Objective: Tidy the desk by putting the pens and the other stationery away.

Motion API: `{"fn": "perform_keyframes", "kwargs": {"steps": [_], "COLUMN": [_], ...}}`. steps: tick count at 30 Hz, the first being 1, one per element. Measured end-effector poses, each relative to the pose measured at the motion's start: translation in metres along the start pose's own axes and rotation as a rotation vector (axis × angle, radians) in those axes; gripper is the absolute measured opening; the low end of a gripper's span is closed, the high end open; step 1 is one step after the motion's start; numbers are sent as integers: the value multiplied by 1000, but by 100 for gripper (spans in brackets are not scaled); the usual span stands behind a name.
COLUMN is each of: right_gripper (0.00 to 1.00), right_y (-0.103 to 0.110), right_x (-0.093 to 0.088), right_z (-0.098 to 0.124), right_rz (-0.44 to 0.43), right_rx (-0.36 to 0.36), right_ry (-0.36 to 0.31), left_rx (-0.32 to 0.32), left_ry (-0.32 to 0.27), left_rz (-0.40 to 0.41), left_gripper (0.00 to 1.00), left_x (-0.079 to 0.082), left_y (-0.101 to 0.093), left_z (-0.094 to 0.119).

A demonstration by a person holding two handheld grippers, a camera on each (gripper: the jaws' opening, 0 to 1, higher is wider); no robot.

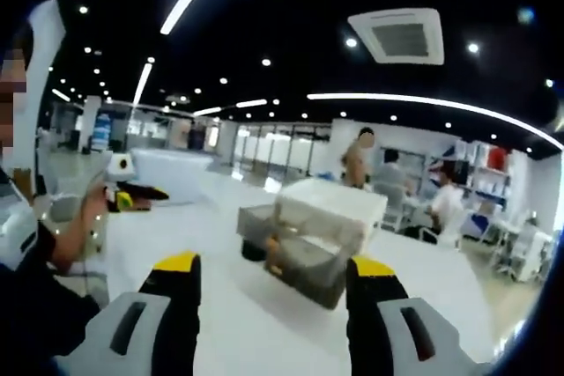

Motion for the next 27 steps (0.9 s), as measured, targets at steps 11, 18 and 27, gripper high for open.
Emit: {"fn": "perform_keyframes", "kwargs": {"steps": [11,18,27], "right_gripper": [63,63,62], "right_y": [9,12,26], "right_x": [-22,-49,-64], "right_z": [14,19,17], "right_rz": [-53,-104,-138], "right_rx": [-18,-21,7], "right_ry": [-47,-51,-89], "left_rx": [1,2,10], "left_ry": [1,2,5], "left_rz": [-3,-5,-9], "left_gripper": [66,66,66], "left_x": [1,1,1], "left_y": [0,0,1], "left_z": [1,2,5]}}
Point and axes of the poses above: the point that each gripper's makers call its tool centre point, and the gripper's own axes: z roughly backward along the fingers, y roughly to its left, x roughly out of its top, the point moved 2 cm from there along z, roughly backward along the fingers, and after that the axes turned 6 degrees about z, right-handed, at the moved point
